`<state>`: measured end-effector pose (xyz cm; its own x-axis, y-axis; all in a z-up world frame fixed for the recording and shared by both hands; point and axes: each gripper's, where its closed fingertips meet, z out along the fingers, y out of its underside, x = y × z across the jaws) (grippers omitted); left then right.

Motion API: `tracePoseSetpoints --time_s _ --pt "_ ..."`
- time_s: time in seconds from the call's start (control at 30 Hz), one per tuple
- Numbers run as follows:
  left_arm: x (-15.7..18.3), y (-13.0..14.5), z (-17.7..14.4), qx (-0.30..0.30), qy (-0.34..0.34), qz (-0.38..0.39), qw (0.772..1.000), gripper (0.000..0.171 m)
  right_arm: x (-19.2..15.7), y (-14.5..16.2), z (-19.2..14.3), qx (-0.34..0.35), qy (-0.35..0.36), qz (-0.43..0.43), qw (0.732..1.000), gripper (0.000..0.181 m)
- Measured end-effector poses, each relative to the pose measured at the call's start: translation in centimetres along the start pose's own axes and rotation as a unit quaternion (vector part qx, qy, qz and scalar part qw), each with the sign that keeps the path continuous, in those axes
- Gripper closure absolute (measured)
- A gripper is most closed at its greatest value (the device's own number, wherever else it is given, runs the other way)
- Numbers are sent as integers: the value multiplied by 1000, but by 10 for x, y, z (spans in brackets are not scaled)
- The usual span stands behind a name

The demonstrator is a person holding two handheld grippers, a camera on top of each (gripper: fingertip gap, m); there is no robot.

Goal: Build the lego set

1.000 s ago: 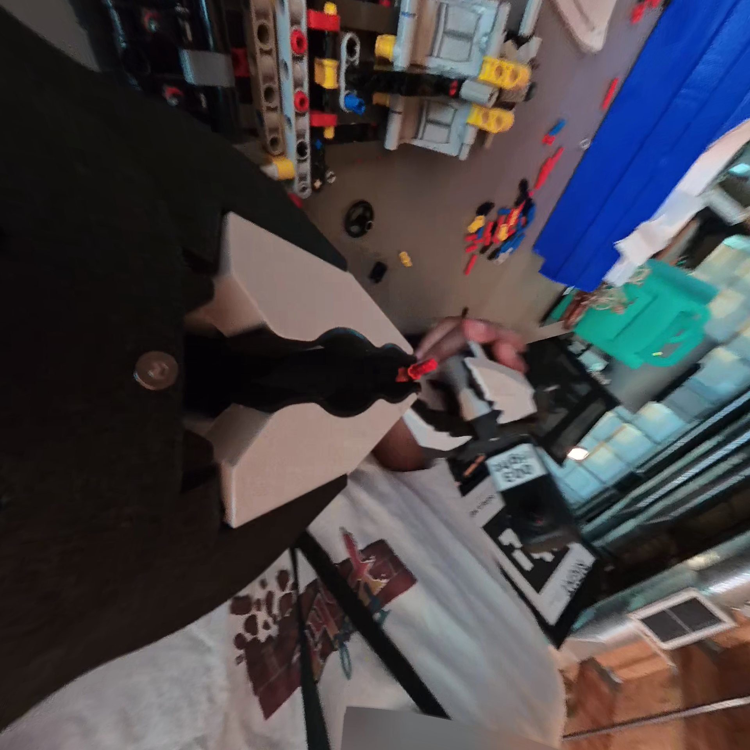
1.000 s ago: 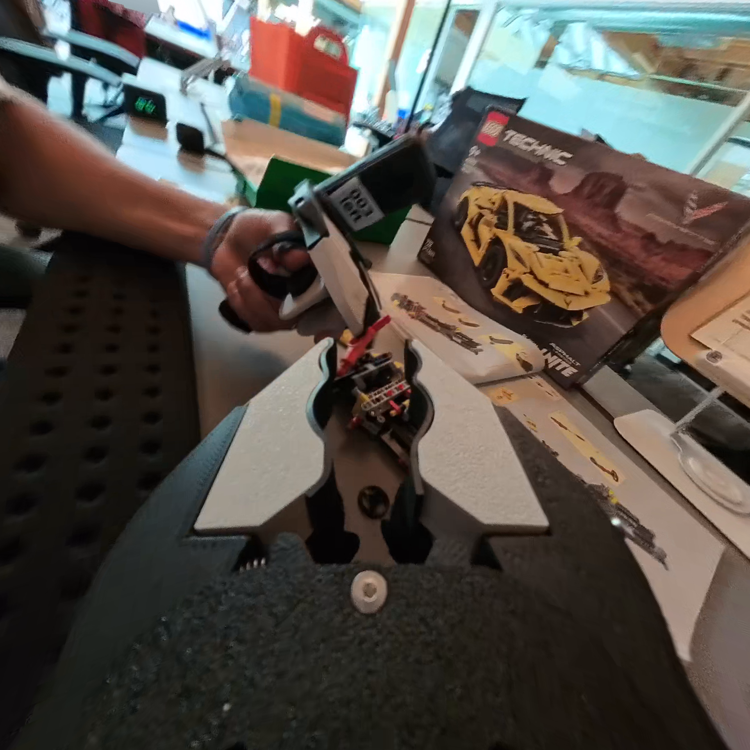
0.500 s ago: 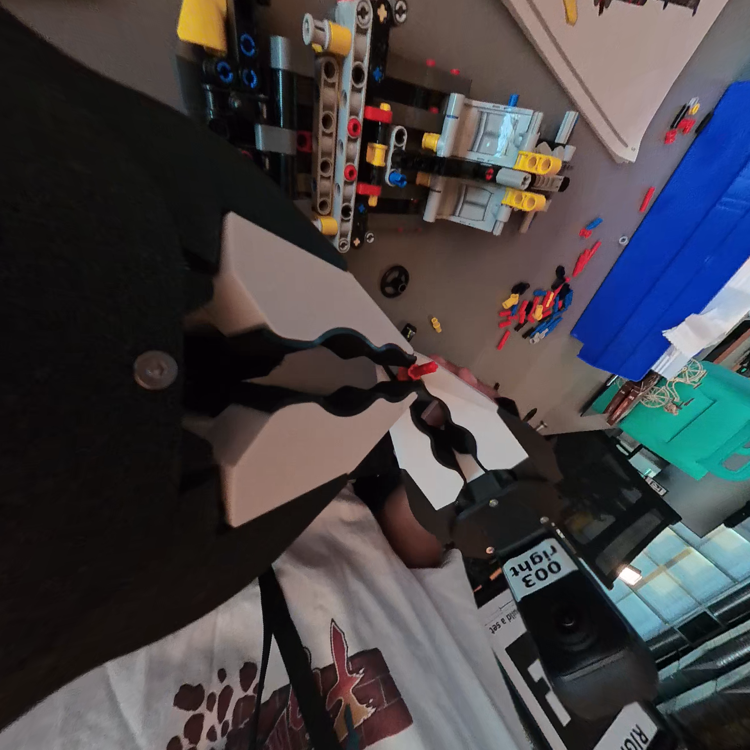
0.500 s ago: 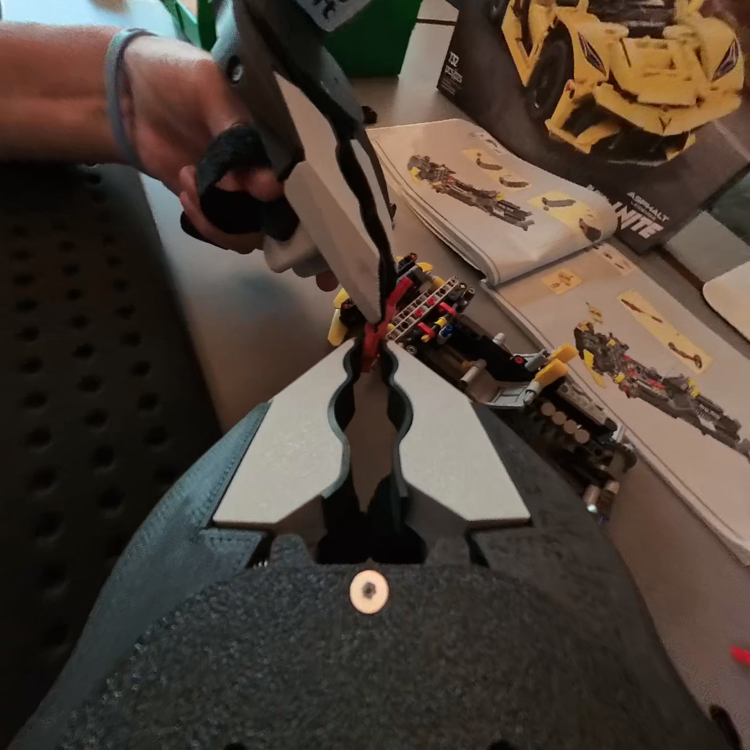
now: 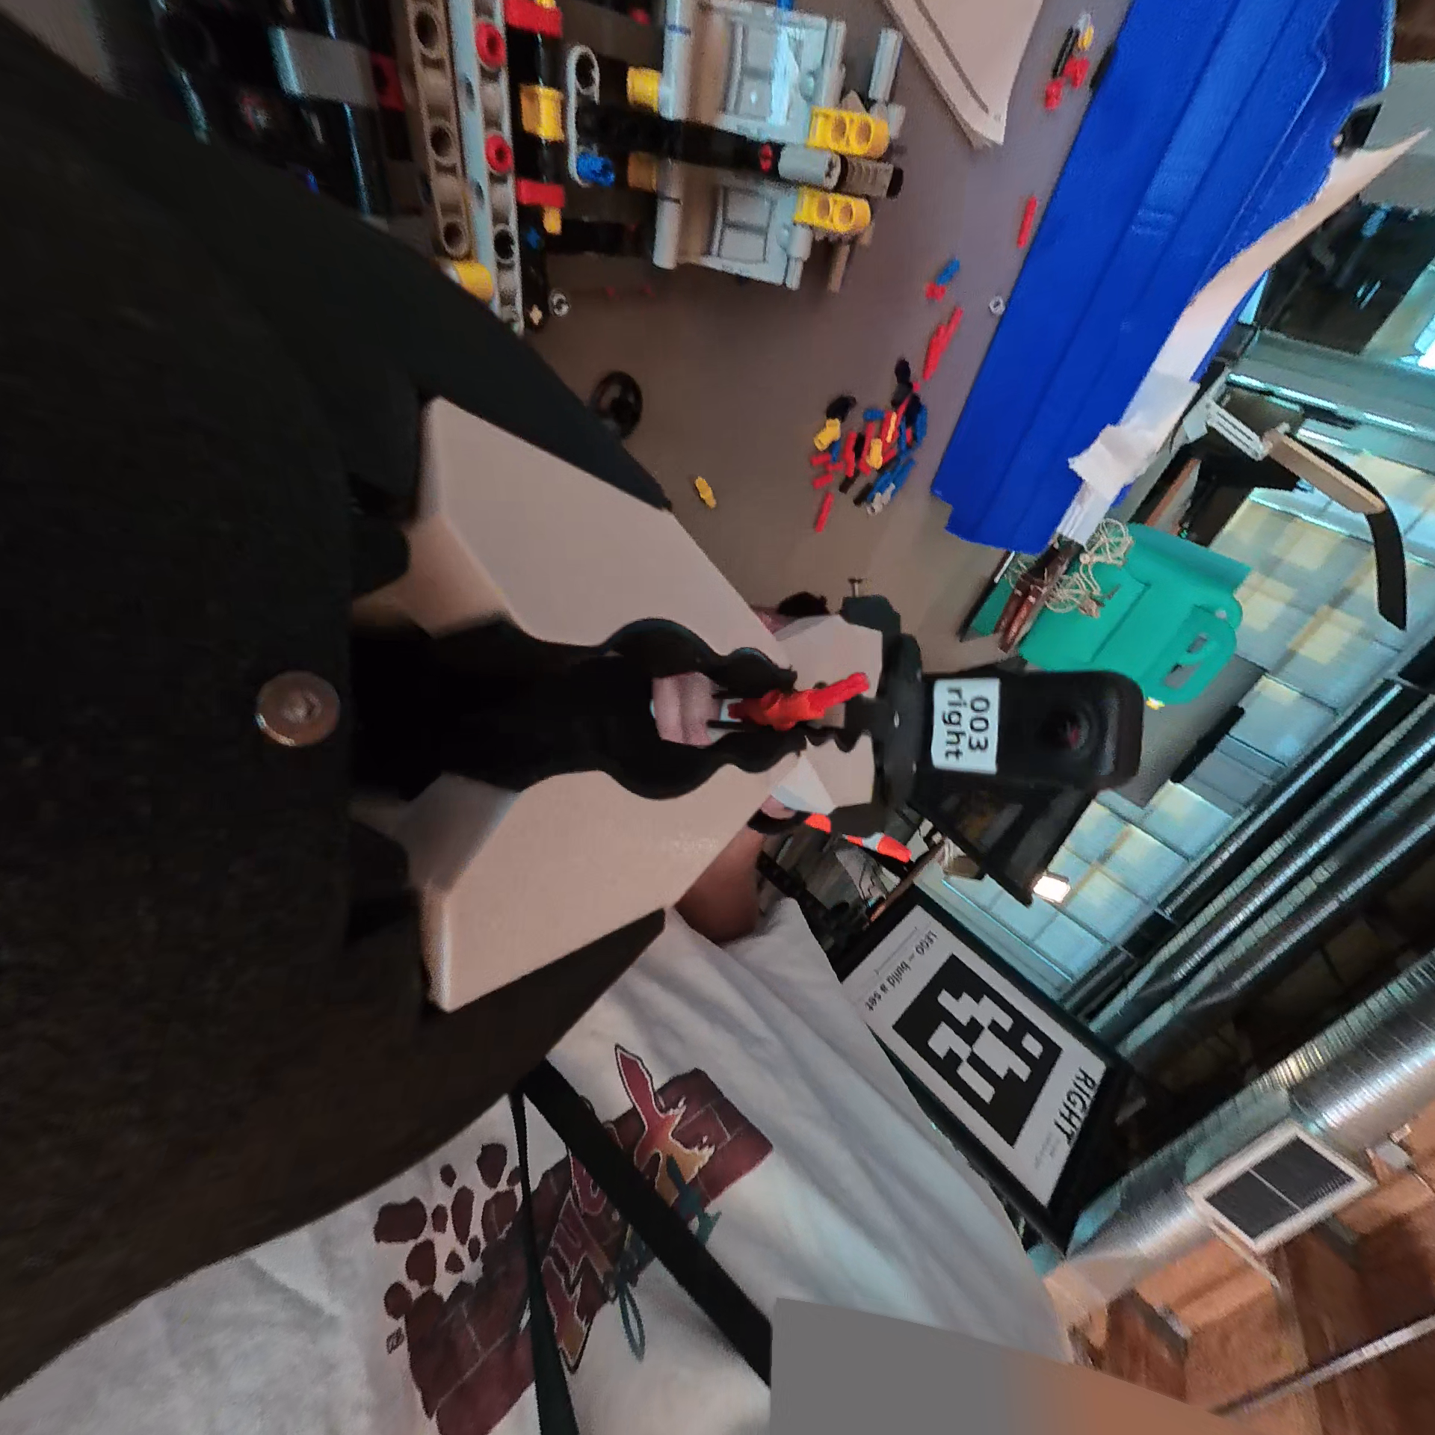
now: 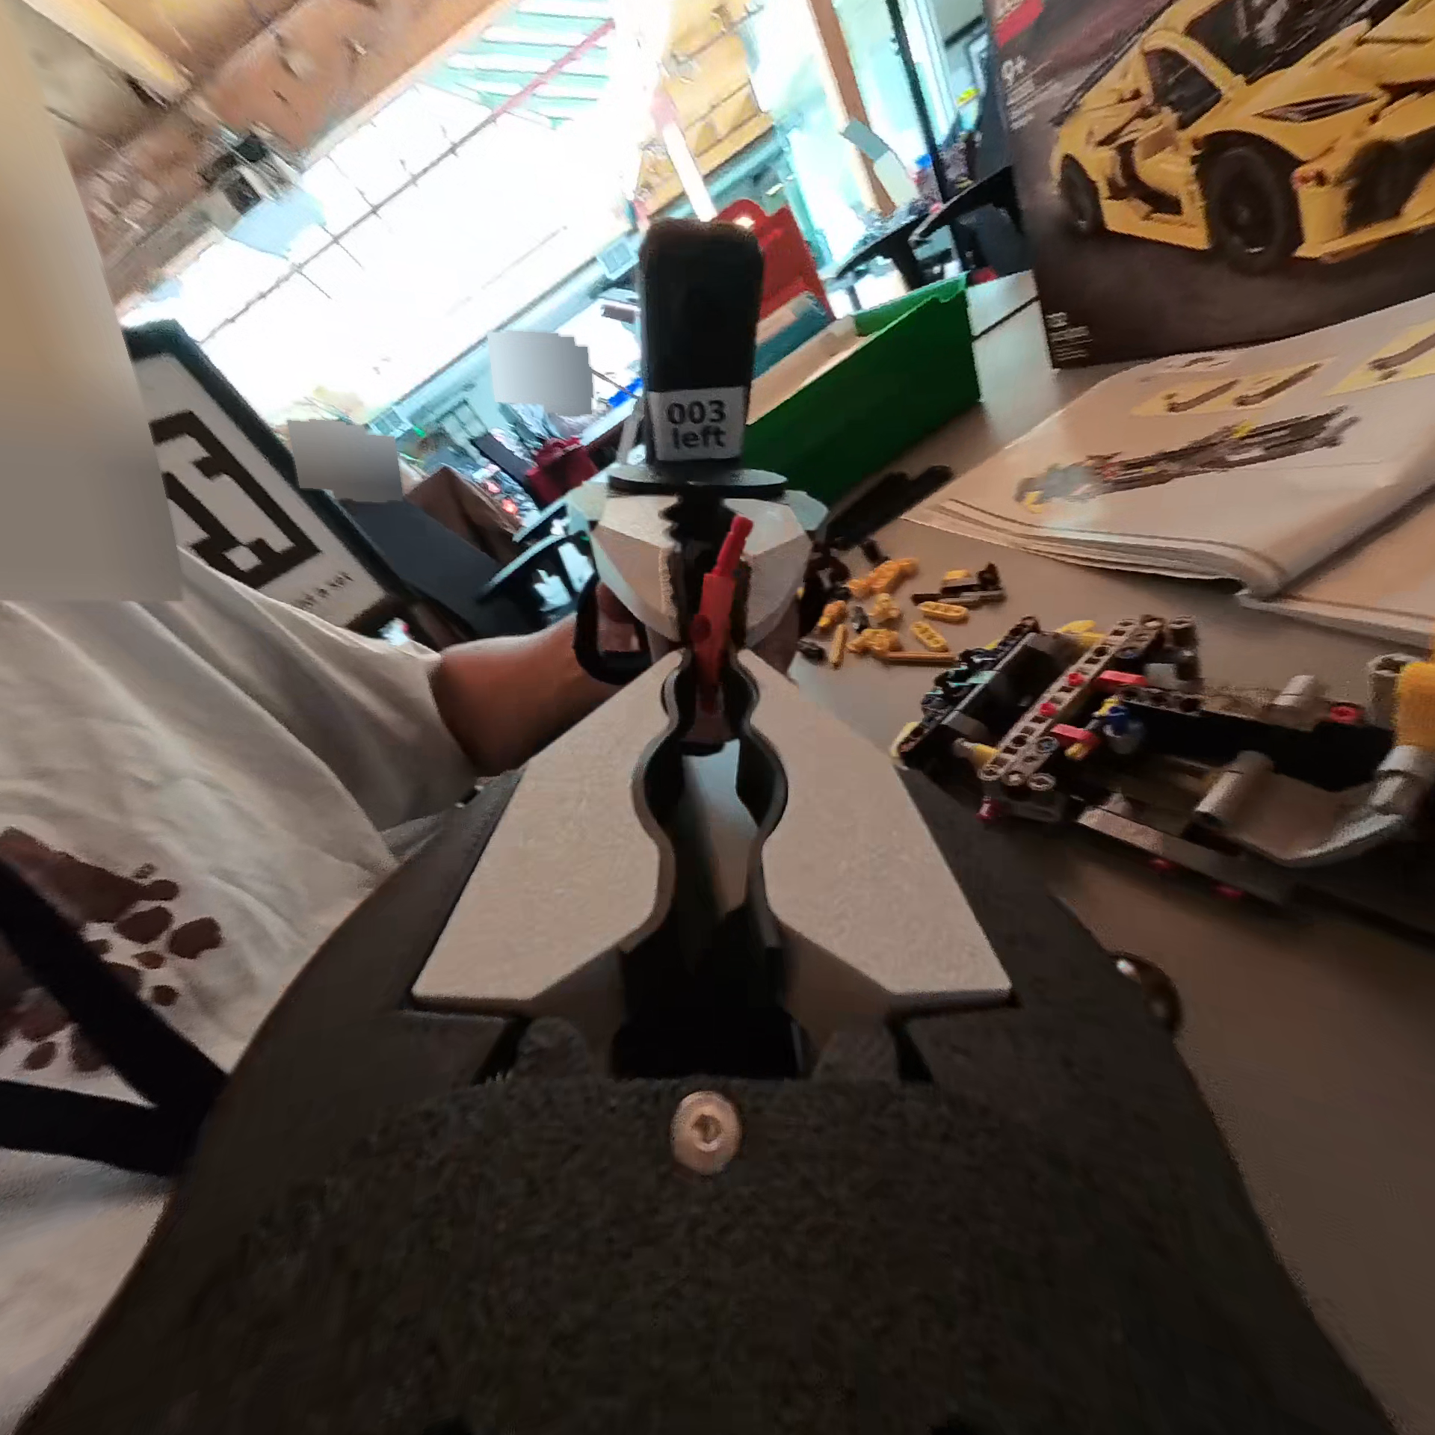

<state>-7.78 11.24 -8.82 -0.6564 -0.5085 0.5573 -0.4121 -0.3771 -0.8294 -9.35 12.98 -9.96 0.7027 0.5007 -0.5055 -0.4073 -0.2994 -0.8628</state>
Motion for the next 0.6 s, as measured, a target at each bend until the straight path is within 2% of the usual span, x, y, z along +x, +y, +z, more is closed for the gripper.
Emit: tracePoseSetpoints --time_s 0.27,0.33,0.4,0.47,0.53,0.6 --pt "7 -6 1 43 64 -80 994 166 -14 -6 1 22 -101 112 988 176" --pt "3 -6 1 48 65 -96 992 166 -11 -6 1 24 -94 108 989 176" --pt "-4 -3 1 41 50 -99 993 166 -3 -2 0 5 -54 63 997 174" --pt "-12 1 0 27 27 -95 995 166 14 3 -4 -29 23 -25 999 161" --pt "-21 8 0 3 -3 -88 996 166 30 8 -11 -80 98 -123 984 148" --pt "-25 18 0 -30 -21 -73 997 166 31 9 -14 -126 117 -203 964 146"
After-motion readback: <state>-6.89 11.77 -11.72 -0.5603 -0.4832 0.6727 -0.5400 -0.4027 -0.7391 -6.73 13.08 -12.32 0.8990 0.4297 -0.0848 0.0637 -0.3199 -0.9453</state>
